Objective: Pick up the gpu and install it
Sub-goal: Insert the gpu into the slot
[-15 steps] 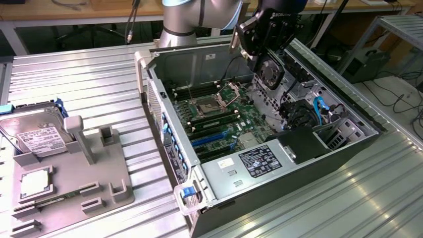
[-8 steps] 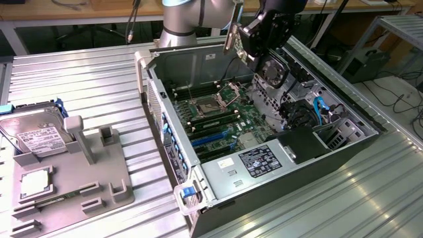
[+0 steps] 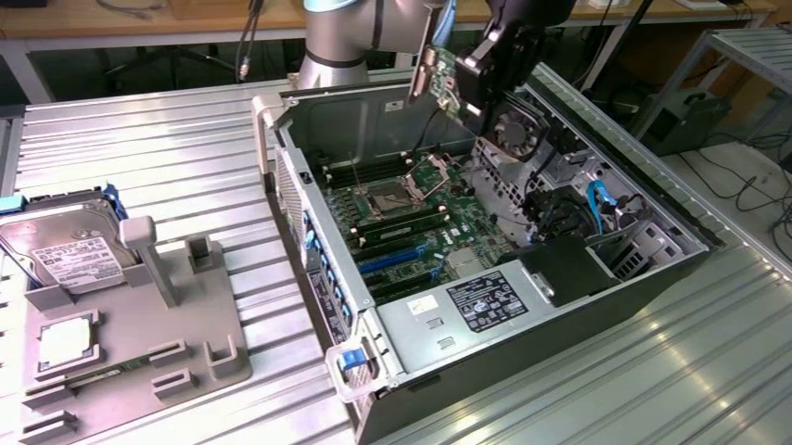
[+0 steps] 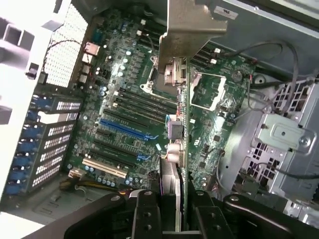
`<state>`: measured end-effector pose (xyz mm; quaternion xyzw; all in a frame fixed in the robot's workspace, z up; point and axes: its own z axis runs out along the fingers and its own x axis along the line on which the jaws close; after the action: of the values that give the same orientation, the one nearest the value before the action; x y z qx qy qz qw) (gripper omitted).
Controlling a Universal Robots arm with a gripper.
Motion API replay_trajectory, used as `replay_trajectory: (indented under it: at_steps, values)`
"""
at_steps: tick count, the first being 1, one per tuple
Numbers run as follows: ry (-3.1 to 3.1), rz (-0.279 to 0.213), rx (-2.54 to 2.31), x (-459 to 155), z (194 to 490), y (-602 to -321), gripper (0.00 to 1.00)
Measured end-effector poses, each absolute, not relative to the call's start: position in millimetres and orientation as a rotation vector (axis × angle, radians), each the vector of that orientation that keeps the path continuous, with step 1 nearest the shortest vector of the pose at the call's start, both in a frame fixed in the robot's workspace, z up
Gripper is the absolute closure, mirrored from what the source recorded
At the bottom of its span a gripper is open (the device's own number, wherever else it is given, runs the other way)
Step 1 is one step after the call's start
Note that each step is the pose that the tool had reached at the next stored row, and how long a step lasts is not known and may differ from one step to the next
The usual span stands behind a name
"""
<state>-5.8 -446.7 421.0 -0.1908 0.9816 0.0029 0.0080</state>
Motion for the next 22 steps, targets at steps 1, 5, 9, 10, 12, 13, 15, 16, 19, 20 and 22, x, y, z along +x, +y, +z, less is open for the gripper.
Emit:
replay_trajectory:
  at_steps: [1, 5, 9, 10, 12, 13, 15, 16, 19, 20, 22]
  values:
    - [3.063, 0.009, -0.624, -5.8, 421.0, -446.7, 0.72]
    - [3.029, 0.011, -0.773, -5.8, 421.0, -446.7, 0.72]
    - [2.964, 0.012, -0.994, -5.8, 421.0, -446.7, 0.72]
    - [2.955, 0.013, -1.022, -5.8, 421.0, -446.7, 0.72]
    - [2.934, 0.013, -1.082, -5.8, 421.0, -446.7, 0.72]
    - [2.921, 0.013, -1.117, -5.8, 421.0, -446.7, 0.72]
    - [2.845, 0.015, -1.299, -5.8, 421.0, -446.8, 0.72]
    - [2.818, 0.015, -1.356, -5.8, 421.0, -446.8, 0.72]
    - [2.775, 0.016, -1.443, -5.8, 421.0, -446.8, 0.72]
    - [2.759, 0.016, -1.474, -5.8, 421.0, -446.8, 0.72]
    - [2.720, 0.017, -1.544, -5.8, 421.0, -446.9, 0.72]
